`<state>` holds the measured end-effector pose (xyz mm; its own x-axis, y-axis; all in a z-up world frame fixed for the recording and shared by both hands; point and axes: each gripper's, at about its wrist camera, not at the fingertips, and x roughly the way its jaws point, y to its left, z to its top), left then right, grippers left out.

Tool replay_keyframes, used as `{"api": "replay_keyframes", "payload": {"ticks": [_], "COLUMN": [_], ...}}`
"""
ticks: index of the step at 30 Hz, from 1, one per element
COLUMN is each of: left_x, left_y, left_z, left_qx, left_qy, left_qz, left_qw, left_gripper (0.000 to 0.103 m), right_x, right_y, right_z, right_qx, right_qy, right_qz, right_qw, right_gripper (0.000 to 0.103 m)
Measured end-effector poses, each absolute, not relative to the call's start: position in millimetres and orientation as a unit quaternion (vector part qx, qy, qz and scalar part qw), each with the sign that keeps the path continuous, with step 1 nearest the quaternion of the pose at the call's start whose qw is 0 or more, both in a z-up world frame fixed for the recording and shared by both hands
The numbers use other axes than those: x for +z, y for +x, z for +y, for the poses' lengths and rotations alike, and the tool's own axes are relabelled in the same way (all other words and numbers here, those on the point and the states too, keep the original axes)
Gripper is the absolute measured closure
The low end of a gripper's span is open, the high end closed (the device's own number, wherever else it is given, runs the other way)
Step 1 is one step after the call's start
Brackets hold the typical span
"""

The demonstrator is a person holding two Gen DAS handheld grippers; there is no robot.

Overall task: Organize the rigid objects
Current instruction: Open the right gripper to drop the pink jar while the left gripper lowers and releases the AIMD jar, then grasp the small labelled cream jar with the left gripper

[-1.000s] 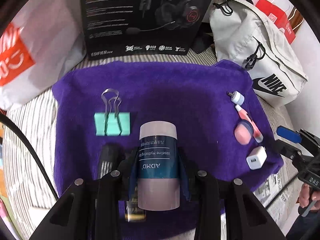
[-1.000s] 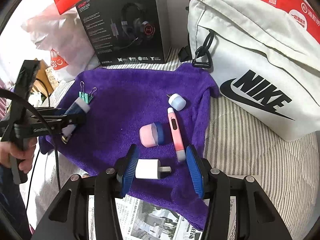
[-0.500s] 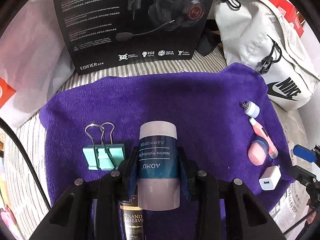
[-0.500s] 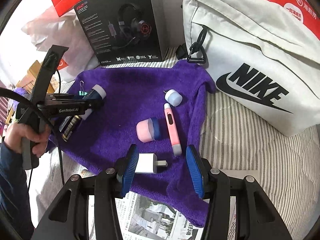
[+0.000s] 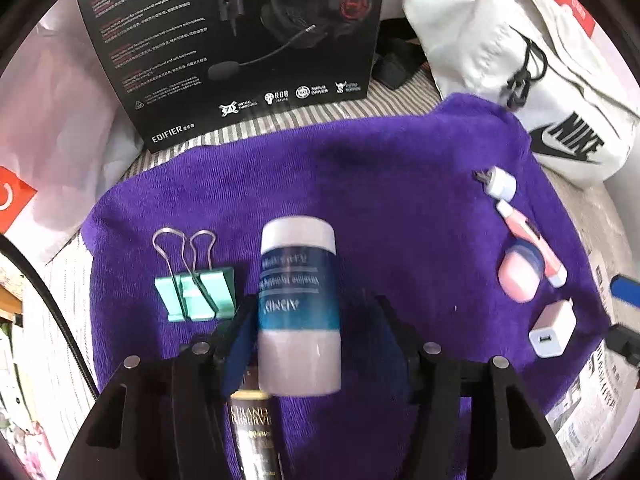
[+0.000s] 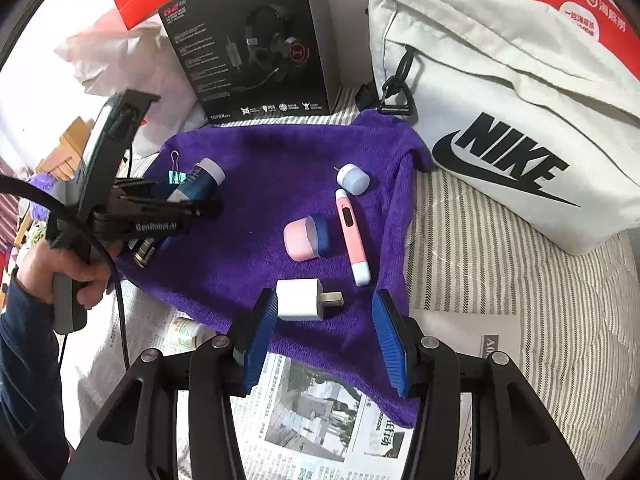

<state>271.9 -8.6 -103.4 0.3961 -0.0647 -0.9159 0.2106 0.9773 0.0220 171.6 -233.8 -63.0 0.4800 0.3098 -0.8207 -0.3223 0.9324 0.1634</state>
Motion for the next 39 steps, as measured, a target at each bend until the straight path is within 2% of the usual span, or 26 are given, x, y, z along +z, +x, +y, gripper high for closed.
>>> {"api": "replay_keyframes", "payload": {"ticks": [6,18,26,36,38,39], "left_x": [-98,-54,-68,-95,-101,-106], "left_y": [253,175,144,157,162,164], "left_z": [-6,-13,-43,-72,-77,-77], "left_qx": [-0.067,-0.086,-0.113,-0.096,-0.083,-0.078], "left_qy": [0.072,0.048,-0.007,-0.025,-0.015,-0.013], "left_qz": [0.55,0.521,0.53,0.565,0.569,0.575], "left_qw": [0.829,0.848,0.841,0.819,0.818,0.814], "left_gripper": [0.048,0.048,0.048,0.048,0.052,0.064], "right_x": [-55,-47,-43,-54,-56,-57], "right_y": [161,122,97,90,91,91], "right_z": [-241,-255,-273,-289,-292,-294], "right_qx": [0.181,0.172,0.172,0.183,0.185,0.185], "right_qy": [-0.004,0.012,0.015,0.015,0.017,0.018], "right_qz": [0.468,0.464,0.46,0.47,0.472,0.473], "right_qw": [0.865,0.869,0.871,0.863,0.862,0.861], "right_gripper": [0.054,0.054,0.05,0.05,0.05,0.05]}}
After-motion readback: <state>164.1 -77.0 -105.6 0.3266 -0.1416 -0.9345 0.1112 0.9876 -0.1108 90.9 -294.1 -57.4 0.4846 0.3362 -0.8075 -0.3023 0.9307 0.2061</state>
